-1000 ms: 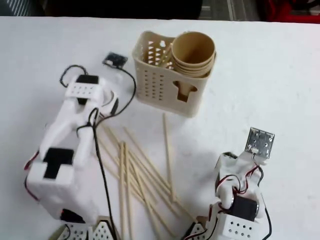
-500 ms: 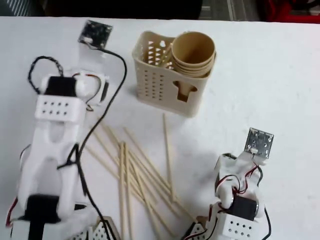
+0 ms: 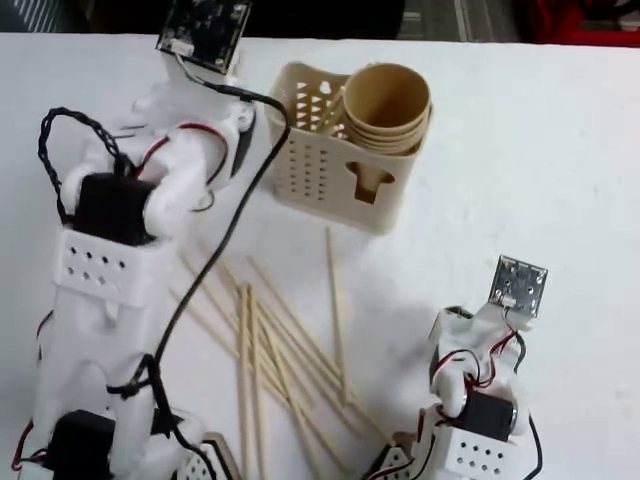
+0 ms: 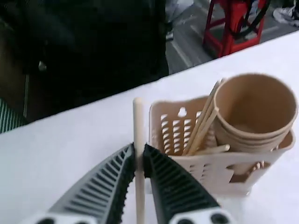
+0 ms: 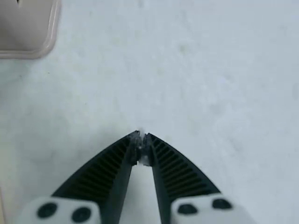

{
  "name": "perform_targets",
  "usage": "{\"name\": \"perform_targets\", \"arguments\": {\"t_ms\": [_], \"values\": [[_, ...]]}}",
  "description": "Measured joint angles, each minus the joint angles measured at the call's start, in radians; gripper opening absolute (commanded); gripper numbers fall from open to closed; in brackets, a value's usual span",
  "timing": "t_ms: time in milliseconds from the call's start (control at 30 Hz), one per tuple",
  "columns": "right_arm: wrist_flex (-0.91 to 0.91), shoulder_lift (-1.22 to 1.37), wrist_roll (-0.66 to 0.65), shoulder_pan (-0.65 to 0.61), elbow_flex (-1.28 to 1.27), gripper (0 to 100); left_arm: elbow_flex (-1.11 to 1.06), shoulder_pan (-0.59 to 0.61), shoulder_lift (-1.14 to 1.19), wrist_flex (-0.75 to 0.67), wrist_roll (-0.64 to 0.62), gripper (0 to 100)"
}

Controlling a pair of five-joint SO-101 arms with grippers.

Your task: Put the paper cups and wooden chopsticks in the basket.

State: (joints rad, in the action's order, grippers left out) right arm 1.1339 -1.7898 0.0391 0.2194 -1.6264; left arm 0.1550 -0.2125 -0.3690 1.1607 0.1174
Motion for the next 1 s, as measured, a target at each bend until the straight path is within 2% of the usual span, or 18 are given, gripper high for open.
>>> {"name": "perform_targets", "arguments": {"t_ms": [367, 467, 633, 700, 800, 1000], "values": [[0.000, 0.000, 0.000, 0.000, 0.000, 1.8, -0.032, -0.092, 0.000, -0.361, -0.017, 2], [0.000, 0.000, 0.000, 0.000, 0.000, 1.8, -0.127, -0.097, 0.000, -0.539, -0.017, 2], [0.000, 0.000, 0.000, 0.000, 0.000, 1.8, -0.304, -0.095, 0.000, -0.913, -0.017, 2], [0.000, 0.000, 0.000, 0.000, 0.000, 1.8, -0.328, -0.095, 0.002, -1.014, -0.017, 2], [0.000, 0.000, 0.000, 0.000, 0.000, 1.8, -0.327, -0.097, 0.026, -1.074, -0.017, 2], [0.000, 0.000, 0.000, 0.000, 0.000, 1.8, -0.262, -0.092, 0.181, -1.091, -0.017, 2]]}}
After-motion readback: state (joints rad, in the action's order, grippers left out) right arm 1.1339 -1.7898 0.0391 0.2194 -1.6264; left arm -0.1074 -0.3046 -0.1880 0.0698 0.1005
